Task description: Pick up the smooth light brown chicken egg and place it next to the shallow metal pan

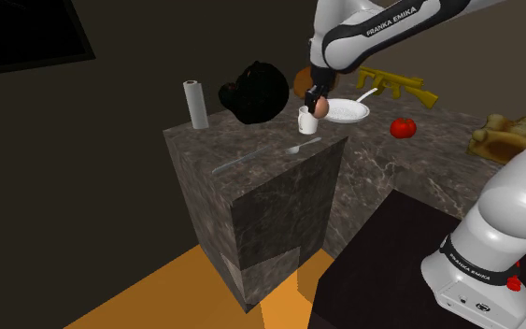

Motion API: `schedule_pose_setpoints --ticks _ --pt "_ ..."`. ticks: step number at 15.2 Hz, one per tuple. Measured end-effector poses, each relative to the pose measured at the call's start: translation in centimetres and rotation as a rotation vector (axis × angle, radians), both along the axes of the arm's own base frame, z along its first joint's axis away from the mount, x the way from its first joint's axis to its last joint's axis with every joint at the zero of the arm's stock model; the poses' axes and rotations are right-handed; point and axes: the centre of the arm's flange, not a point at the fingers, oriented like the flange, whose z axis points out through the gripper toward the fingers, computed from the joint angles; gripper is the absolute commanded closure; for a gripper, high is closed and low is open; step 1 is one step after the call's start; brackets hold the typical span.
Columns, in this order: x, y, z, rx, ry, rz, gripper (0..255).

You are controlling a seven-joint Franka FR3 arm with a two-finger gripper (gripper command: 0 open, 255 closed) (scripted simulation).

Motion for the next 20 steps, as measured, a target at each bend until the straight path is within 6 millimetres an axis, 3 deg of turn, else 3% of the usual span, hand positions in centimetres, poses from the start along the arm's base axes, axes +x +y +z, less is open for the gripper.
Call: schedule_pose_setpoints --ticks 20 --pt "-6.7 -25.5 0.0 0.001 0.000 0.000 255"
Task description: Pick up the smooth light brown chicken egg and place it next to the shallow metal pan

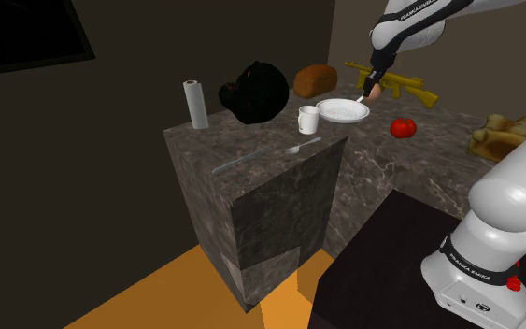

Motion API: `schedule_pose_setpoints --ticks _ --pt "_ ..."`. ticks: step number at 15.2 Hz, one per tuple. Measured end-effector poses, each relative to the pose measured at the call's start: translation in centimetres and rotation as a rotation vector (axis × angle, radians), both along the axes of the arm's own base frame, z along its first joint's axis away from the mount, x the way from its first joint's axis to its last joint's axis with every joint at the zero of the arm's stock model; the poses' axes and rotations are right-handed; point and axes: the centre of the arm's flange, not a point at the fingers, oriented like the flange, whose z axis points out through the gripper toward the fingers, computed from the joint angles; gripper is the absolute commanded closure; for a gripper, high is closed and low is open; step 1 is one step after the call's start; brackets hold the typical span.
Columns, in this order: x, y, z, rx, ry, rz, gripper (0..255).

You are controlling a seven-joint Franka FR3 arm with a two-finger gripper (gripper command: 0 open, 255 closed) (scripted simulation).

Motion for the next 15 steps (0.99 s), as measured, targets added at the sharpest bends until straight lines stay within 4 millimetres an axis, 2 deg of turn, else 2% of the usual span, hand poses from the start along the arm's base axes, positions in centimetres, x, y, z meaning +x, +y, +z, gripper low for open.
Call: schedule_pose_setpoints --ticks 6,11,13,15 --pt "-2.3 -7.3 0.1 0.000 0.000 0.000 255" --pt "-3.9 -14.3 -0.2 -0.001 0.000 -0.001 255" --pt "-4.4 -15.4 -0.8 -0.001 0.000 0.000 255" --pt "-4.4 -15.7 -1.7 -0.001 0.000 0.002 255"
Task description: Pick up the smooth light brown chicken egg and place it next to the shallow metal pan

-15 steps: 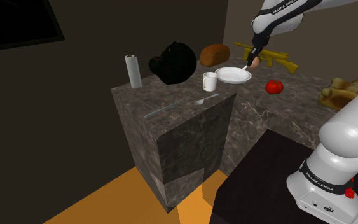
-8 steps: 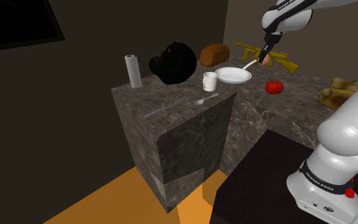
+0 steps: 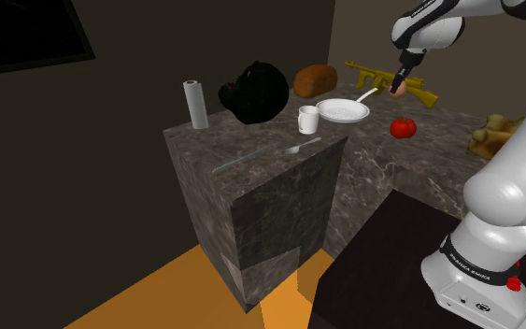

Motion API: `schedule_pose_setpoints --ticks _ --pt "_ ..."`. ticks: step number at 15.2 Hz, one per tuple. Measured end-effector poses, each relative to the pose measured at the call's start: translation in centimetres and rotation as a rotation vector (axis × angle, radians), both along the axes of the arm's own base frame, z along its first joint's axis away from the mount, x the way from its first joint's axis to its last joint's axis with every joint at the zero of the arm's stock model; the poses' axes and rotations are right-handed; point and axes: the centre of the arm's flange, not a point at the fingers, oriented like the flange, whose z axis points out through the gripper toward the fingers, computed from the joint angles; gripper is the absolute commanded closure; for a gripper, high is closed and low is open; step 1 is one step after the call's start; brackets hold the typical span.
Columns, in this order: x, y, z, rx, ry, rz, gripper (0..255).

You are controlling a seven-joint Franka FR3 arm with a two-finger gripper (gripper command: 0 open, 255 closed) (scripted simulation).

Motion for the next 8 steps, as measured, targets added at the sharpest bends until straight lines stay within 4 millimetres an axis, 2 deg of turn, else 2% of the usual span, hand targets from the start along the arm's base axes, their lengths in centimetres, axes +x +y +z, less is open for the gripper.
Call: schedule_pose_setpoints --ticks 8 --pt "0.0 -0.2 -4.3 0.000 0.000 0.000 255"
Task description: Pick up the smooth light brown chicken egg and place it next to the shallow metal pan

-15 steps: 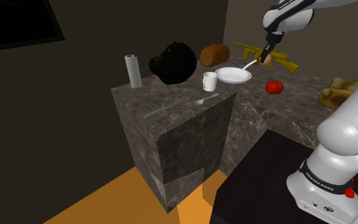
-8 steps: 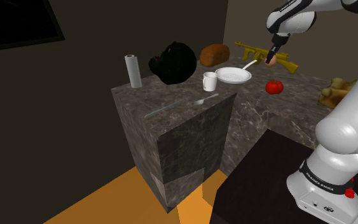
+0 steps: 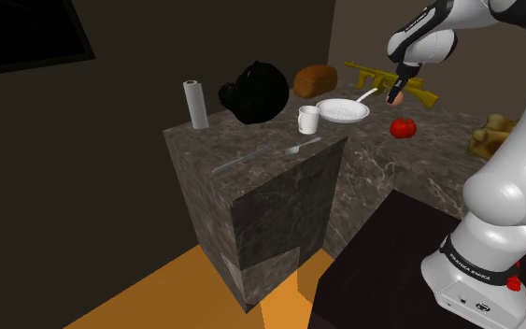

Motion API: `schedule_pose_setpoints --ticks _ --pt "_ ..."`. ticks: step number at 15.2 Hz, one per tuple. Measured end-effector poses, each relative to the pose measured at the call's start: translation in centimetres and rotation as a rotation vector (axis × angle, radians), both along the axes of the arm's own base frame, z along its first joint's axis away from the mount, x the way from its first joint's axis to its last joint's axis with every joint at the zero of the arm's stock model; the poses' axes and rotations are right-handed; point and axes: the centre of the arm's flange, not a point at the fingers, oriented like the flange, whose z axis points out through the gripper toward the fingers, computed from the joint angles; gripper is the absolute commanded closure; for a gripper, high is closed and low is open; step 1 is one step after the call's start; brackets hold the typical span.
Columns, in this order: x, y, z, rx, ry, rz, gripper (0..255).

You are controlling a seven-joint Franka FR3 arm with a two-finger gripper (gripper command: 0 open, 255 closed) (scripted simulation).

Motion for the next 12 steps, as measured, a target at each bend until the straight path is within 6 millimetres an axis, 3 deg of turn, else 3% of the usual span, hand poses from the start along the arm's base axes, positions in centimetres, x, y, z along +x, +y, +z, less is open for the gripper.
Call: schedule_pose_setpoints --ticks 12 --pt "-0.1 0.0 -6.3 0.000 0.000 0.000 255"
